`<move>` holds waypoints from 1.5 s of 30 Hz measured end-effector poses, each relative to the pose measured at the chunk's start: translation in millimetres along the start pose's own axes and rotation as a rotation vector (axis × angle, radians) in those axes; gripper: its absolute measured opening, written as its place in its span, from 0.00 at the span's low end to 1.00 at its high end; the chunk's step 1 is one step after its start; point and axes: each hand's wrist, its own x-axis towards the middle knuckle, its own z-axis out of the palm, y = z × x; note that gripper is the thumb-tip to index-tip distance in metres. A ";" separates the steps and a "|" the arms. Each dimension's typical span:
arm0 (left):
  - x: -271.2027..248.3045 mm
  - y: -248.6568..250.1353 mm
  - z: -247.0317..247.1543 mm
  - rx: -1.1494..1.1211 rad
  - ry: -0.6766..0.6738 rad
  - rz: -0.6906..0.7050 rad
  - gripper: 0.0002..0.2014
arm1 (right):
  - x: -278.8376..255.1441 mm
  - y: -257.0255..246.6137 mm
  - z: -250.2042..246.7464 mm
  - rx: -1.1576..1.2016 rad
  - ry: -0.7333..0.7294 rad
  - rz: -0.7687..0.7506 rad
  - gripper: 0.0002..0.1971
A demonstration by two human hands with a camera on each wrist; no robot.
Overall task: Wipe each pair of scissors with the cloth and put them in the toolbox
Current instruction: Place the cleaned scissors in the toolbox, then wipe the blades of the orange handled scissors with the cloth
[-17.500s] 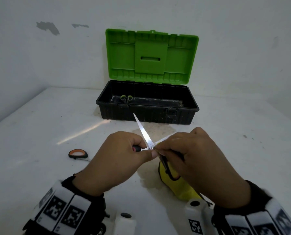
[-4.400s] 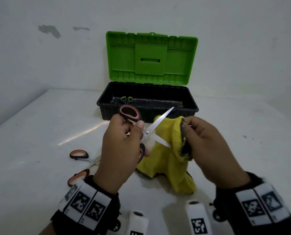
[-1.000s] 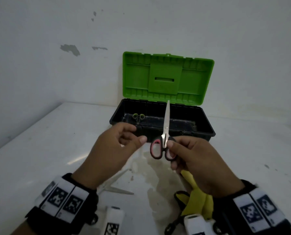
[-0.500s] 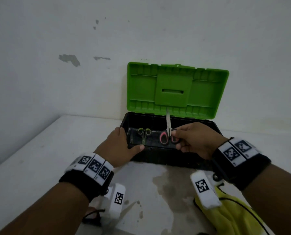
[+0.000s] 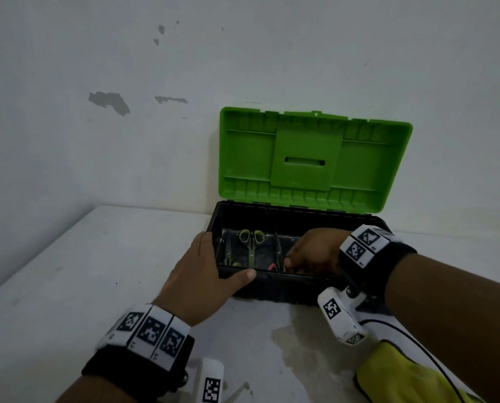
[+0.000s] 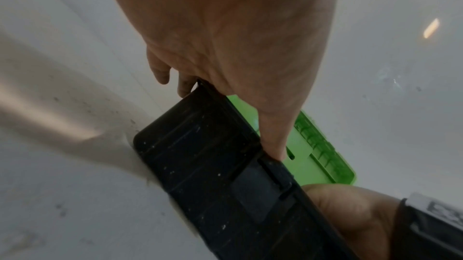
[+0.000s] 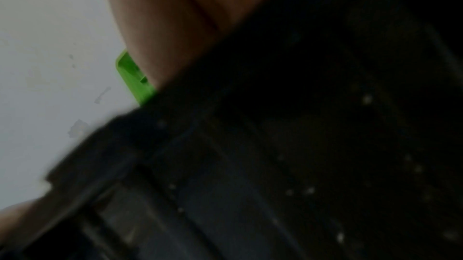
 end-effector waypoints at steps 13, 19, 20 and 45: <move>-2.7 18.0 -13.7 -0.017 -0.071 -0.054 0.62 | -16.9 -3.8 7.7 -0.277 0.266 -0.132 0.22; -4.3 20.3 -17.9 0.046 -0.075 -0.112 0.65 | -59.9 10.1 13.1 -0.066 0.644 -0.369 0.13; -4.7 18.7 -18.6 0.047 -0.064 -0.121 0.64 | -68.7 13.1 17.0 -0.050 0.694 -0.394 0.12; -195.2 14.0 -57.9 0.323 -0.288 -0.211 0.39 | -272.1 67.3 155.0 0.411 0.373 -0.425 0.11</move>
